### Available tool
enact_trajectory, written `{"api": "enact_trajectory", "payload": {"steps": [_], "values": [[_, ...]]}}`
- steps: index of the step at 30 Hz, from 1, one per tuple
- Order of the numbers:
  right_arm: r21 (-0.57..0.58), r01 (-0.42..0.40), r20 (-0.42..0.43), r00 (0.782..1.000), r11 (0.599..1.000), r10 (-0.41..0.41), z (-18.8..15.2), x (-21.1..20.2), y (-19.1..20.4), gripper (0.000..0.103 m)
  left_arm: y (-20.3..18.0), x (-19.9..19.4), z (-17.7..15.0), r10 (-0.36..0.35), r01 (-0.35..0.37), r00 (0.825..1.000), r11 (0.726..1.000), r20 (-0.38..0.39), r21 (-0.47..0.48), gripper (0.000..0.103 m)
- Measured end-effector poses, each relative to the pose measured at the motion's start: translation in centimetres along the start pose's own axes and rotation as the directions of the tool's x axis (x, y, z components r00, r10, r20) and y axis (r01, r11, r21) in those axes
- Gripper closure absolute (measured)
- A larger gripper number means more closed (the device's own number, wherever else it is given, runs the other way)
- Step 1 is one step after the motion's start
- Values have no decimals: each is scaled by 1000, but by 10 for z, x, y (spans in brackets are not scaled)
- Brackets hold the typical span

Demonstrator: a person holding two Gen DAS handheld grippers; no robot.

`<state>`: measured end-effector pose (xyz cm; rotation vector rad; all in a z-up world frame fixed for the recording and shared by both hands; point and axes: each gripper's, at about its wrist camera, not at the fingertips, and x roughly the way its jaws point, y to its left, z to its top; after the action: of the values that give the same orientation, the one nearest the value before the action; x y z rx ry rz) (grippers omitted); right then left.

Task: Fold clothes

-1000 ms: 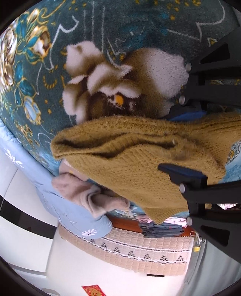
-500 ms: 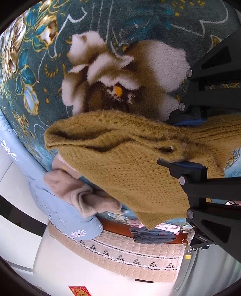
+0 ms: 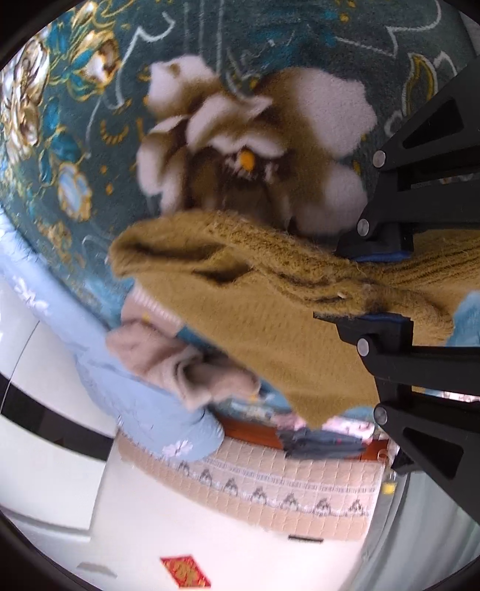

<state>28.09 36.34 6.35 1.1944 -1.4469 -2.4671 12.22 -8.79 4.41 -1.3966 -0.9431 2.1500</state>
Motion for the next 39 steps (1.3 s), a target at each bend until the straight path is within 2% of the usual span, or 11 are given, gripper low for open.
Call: {"api": "enact_trajectory", "payload": {"steps": [5,8,10,12,16,18,21,26,30,35,39], "values": [[-53,-109,53,992,993,112,23,-12,44,82,-46,-15,36,-8,7,1000,995,5,101,83],[-95,-113,72,990,989,120,54,-6,88,82,-80,-15,77,4,-3,1000,990,-7,142,83],[-104,-152,78,984,983,160,73,-4,119,83,-103,-26,102,11,-16,999,983,30,184,84],[-127,-208,103,970,970,221,91,-11,150,83,-123,-53,118,-48,26,995,974,90,224,84],[-291,-279,197,918,915,343,96,-50,204,83,-149,-117,129,-210,116,945,932,251,345,83],[-363,-275,222,902,890,369,87,-65,214,83,-135,-133,131,-217,111,937,928,276,355,83],[-384,-239,185,927,892,328,67,-52,203,83,-87,-116,119,-149,81,960,957,235,277,83],[-282,-126,15,991,951,136,27,23,133,83,-2,-47,77,-10,-5,994,990,104,143,83],[-161,-50,-76,996,986,38,6,62,72,83,49,-15,48,12,-12,1000,999,18,30,83],[-102,-22,-88,996,995,13,3,71,42,83,72,-14,36,20,-20,1000,999,7,-25,82],[-85,12,-115,993,996,-22,2,81,36,82,79,-18,33,86,-84,995,996,44,-38,82]]}}
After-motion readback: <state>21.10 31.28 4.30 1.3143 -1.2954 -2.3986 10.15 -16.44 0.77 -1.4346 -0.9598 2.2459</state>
